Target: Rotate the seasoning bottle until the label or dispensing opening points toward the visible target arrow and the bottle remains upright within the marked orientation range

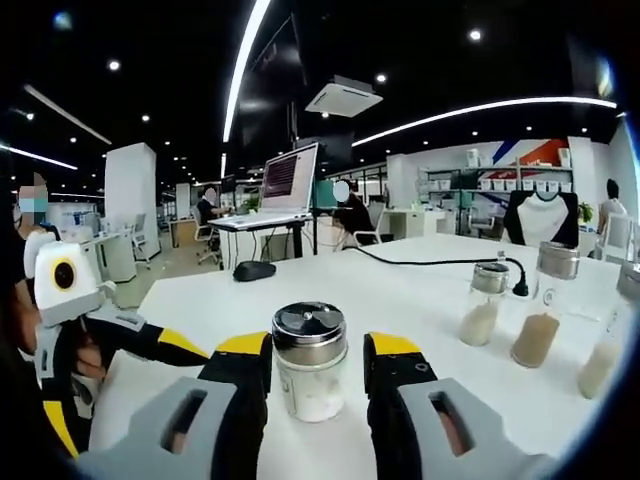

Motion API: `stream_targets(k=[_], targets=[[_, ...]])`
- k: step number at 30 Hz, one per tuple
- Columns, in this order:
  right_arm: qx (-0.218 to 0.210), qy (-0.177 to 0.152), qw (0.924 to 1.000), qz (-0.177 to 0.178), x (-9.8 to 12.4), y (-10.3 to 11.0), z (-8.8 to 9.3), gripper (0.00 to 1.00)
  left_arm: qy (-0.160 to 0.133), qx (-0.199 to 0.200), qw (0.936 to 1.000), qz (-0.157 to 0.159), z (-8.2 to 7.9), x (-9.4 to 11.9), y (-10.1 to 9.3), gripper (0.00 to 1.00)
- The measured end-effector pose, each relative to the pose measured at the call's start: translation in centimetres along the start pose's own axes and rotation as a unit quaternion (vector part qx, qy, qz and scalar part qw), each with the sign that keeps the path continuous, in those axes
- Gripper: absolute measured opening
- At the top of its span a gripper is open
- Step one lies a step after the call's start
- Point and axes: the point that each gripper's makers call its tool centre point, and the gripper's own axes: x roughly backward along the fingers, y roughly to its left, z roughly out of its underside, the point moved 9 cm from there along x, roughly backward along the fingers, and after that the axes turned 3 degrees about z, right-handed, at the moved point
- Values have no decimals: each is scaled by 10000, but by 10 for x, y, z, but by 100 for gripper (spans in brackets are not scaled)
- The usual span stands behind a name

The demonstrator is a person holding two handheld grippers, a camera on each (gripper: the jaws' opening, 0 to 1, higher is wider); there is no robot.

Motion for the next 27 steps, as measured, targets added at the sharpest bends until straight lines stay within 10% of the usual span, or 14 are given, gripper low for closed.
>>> stream_targets(k=[27], targets=[[-423,-100,9941,997,22,-45,4,47,-8,-141,9999,-29,-6,-7,7,100]])
